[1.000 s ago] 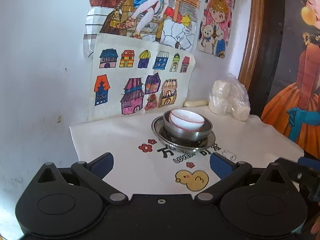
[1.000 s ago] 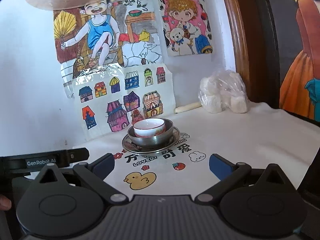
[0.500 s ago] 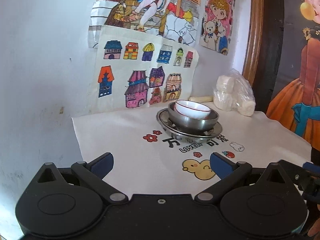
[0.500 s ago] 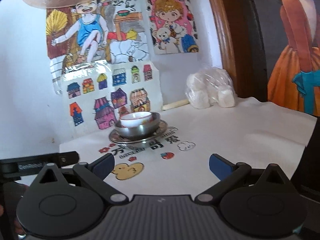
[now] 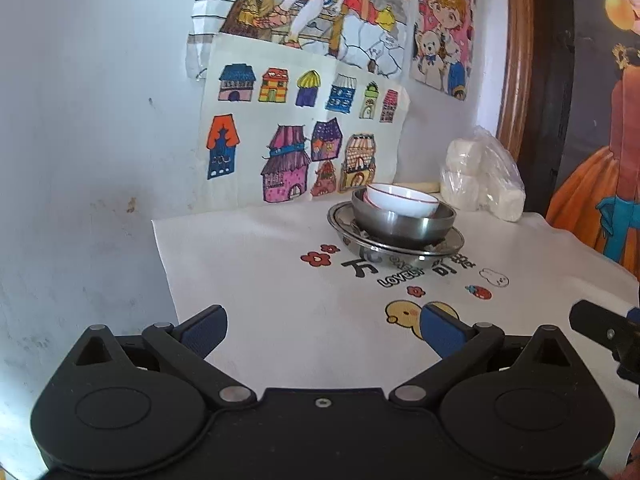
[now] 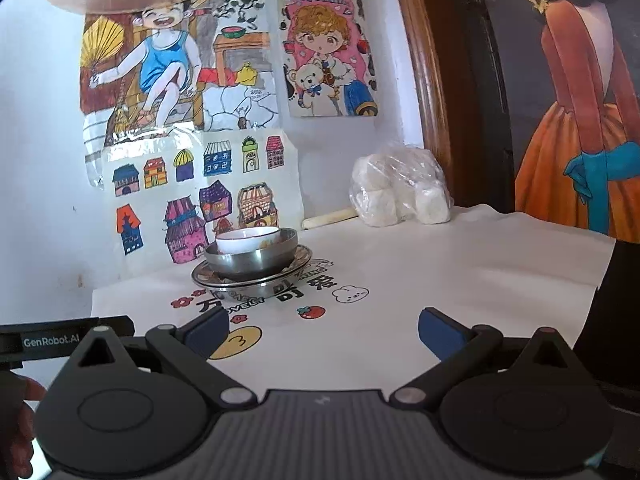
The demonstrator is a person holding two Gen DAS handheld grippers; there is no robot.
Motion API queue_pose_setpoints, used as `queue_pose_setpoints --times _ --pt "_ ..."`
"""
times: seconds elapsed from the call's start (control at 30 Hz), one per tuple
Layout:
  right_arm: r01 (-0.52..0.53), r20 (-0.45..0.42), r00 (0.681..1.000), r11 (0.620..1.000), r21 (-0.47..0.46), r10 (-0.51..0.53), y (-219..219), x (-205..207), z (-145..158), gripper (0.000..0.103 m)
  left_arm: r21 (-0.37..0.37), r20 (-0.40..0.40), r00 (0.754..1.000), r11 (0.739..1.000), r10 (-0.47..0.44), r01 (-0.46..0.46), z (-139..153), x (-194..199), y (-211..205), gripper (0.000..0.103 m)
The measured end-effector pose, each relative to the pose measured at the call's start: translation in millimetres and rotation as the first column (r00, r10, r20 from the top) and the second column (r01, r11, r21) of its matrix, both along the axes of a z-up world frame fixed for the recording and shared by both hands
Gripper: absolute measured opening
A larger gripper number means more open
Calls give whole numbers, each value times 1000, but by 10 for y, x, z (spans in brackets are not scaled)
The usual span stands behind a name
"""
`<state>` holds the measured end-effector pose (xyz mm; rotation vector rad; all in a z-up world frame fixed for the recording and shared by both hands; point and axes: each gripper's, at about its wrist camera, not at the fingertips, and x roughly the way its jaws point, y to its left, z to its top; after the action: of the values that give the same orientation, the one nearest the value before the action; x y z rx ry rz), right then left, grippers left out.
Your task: Organize plates and bowls
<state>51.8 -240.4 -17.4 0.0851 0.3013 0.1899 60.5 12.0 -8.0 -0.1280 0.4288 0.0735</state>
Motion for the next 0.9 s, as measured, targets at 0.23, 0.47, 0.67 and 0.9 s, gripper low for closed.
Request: queue_pose_setpoints --times 0.23,0.47,0.67,0.9 --pt "27 -16 1000 1000 9 -27 -22 50 -54 103 -3 -32 999 1000 -16 16 -141 22 -40 102" --pt "29 -15 999 1000 9 -29 -34 45 -67 103 -4 -36 999 1000 -18 18 -164 37 -49 102" --pt "35 -16 999 999 5 -35 -52 57 -79 103 -5 -37 999 1000 -16 16 -155 41 -47 102" --pt "39 -22 999 999 2 -39 -64 71 -83 103 -8 -36 999 1000 -13 13 -144 28 -36 102"
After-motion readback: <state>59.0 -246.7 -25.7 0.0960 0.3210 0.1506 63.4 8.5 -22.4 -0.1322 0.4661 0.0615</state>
